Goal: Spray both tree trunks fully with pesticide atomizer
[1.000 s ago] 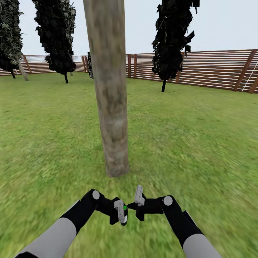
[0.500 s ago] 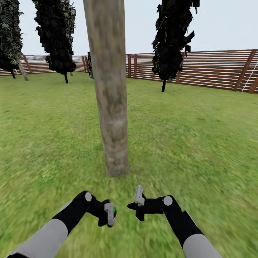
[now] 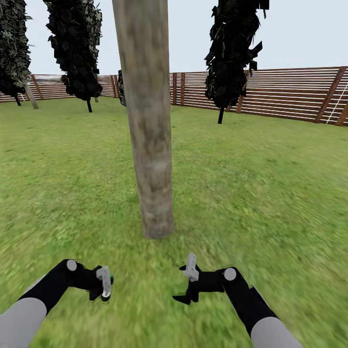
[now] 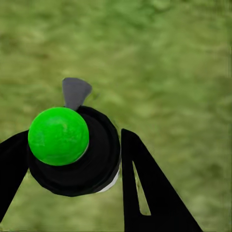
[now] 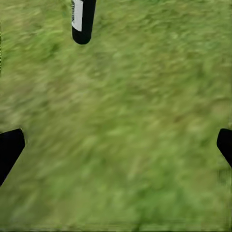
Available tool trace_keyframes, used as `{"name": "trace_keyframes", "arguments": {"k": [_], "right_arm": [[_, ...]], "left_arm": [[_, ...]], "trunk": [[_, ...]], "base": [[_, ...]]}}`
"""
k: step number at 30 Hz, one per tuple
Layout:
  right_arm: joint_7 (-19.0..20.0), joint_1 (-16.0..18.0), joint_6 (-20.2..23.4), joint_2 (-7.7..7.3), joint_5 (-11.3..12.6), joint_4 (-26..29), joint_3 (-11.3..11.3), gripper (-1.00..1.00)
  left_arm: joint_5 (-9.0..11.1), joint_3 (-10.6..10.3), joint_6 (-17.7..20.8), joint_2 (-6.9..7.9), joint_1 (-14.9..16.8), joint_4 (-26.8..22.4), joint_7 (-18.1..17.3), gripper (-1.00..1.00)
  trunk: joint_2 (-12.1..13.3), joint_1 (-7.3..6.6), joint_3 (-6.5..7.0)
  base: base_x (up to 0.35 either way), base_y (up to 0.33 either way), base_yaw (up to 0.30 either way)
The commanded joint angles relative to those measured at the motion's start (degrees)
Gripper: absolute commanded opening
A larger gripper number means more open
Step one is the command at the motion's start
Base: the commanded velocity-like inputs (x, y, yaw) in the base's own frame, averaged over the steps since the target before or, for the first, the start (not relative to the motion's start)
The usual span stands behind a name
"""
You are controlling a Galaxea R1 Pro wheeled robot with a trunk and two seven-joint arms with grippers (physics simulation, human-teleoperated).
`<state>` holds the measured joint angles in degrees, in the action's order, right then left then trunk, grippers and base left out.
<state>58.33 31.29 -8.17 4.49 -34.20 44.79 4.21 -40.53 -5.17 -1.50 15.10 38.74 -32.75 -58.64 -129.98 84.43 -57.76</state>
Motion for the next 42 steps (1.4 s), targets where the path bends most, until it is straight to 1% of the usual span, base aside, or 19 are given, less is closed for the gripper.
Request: {"name": "trace_keyframes", "arguments": {"k": [1, 3, 5, 6, 7, 9, 11, 12, 13, 15, 17, 22, 25, 27, 29, 31, 34, 36, 42], "right_arm": [[-0.76, -0.01, -0.61, -0.68, -0.5, -1.72, -0.34, 1.0], [-4.32, -0.06, -0.71, -2.49, -0.26, -5.48, -1.9, 1.0], [-11.17, -0.12, -1.2, -4.14, -0.02, -10.58, -6.21, 1.0], [-28.4, -0.31, -9.98, -5.17, -0.03, -22.75, -13.81, 1.0], [-32.24, -0.41, -12.0, -5.35, -0.01, -24.67, -14.22, 1.0], [-45.6, -1.23, -16.68, -5.75, 0.02, -30.21, -14.76, 1.0], [-55.0, -1.79, -20.02, -5.85, 0.08, -33.85, -14.93, 1.0], [-56.59, -1.86, -20.8, -5.86, 0.08, -34.51, -14.95, 1.0], [-60.74, -2.19, -23.17, -5.88, 0.12, -36.22, -15.0, 1.0], [-65.68, -2.7, -25.65, -5.94, 0.31, -37.59, -15.4, 1.0], [-71.99, -3.27, -26.96, -5.93, 2.61, -38.28, -17.0, 1.0], [-76.32, -4.08, -27.55, -5.95, 7.82, -38.67, -18.37, 1.0], [-76.55, -4.38, -27.59, -5.91, 8.6, -38.6, -18.46, 1.0], [-76.57, -4.46, -27.6, -5.86, 8.85, -38.56, -18.51, 1.0], [-76.6, -4.47, -27.6, -5.83, 8.87, -38.64, -18.47, 1.0], [-76.69, -4.49, -27.6, -5.79, 8.88, -38.73, -18.46, 1.0], [-76.76, -4.55, -27.6, -5.74, 8.84, -38.74, -18.45, 1.0], [-76.72, -4.59, -27.6, -5.8, 8.74, -38.78, -18.45, 1.0], [-76.7, -4.93, -27.6, -5.82, 8.72, -38.81, -18.45, 1.0]], "left_arm": [[-0.12, 2.54, -0.22, -0.05, 0.01, 0.16, 1.31, -1.0], [0.05, 6.82, -0.27, -0.42, 0.02, 1.3, 4.35, -1.0], [1.58, 11.15, -0.36, -1.38, 0.02, 4.23, 8.12, -1.0], [8.8, 15.45, -3.9, -2.98, -0.04, 12.49, 20.56, -1.0], [10.12, 15.61, -4.86, -3.07, -0.02, 14.01, 23.44, -1.0], [13.21, 15.82, -6.62, -3.35, -0.01, 17.94, 31.15, -1.0], [14.22, 15.87, -7.05, -3.52, -0.03, 19.77, 34.88, -1.0], [14.33, 15.88, -7.07, -3.57, -0.02, 19.97, 35.34, -1.0], [14.55, 15.88, -7.05, -3.79, 0.0, 20.38, 36.26, -1.0], [14.68, 15.93, -6.89, -4.13, 0.01, 20.64, 37.11, -1.0], [14.81, 15.97, -6.64, -4.81, -0.01, 21.33, 39.21, -1.0], [14.87, 15.98, -6.51, -5.72, 0.02, 23.88, 44.3, -1.0], [14.76, 15.96, -6.42, -6.63, 0.02, 24.14, 44.93, -1.0], [14.31, 15.78, -6.35, -8.3, 0.02, 24.16, 45.07, -1.0], [14.45, 15.88, -6.22, -8.93, 0.02, 24.04, 45.11, -1.0], [14.68, 16.11, -4.06, -9.22, 0.08, 23.8, 45.11, -1.0], [15.26, 16.21, 2.74, -9.42, 0.48, 22.96, 45.13, -1.0], [16.64, 16.31, 6.28, -9.62, 0.5, 19.54, 45.08, -1.0], [18.79, 16.27, 10.7, -10.52, 0.38, 15.51, 45.13, -1.0]], "trunk": [[-0.02, -0.01, -0.05], [-0.02, -0.01, -0.05], [-0.02, -0.01, -0.05], [-0.02, -0.01, -0.05], [-0.02, -0.01, -0.05], [-0.02, -0.01, -0.05], [-0.02, -0.01, -0.05], [-0.02, -0.01, -0.05], [-0.02, -0.01, -0.05], [-0.02, -0.01, -0.05], [-0.02, -0.01, -0.05], [-0.02, -0.01, -0.05], [-0.02, -0.01, -0.05], [-0.02, -0.01, -0.05], [-0.02, -0.01, -0.05], [-0.02, -0.01, -0.05], [-0.02, -0.01, -0.05], [-0.02, -0.01, -0.05], [-0.02, -0.01, -0.05]], "base": [[0.0, 0.0, 0.0], [0.0, 0.0, 0.0], [0.0, 0.0, 0.0], [0.0, 0.0, 0.0], [0.0, 0.0, 0.0], [0.0, 0.0, 0.0], [0.0, 0.0, 0.0], [0.0, 0.0, 0.0], [0.0, 0.0, 0.0], [0.0, 0.0, 0.0], [0.0, 0.0, 0.0], [0.0, 0.0, 0.0], [0.0, 0.0, 0.0], [0.0, 0.0, 0.0], [0.0, 0.0, 0.0], [0.0, 0.0, 0.0], [0.0, 0.0, 0.0], [0.003, 0.0, 0.0], [0.19, -0.052, 0.0]]}}
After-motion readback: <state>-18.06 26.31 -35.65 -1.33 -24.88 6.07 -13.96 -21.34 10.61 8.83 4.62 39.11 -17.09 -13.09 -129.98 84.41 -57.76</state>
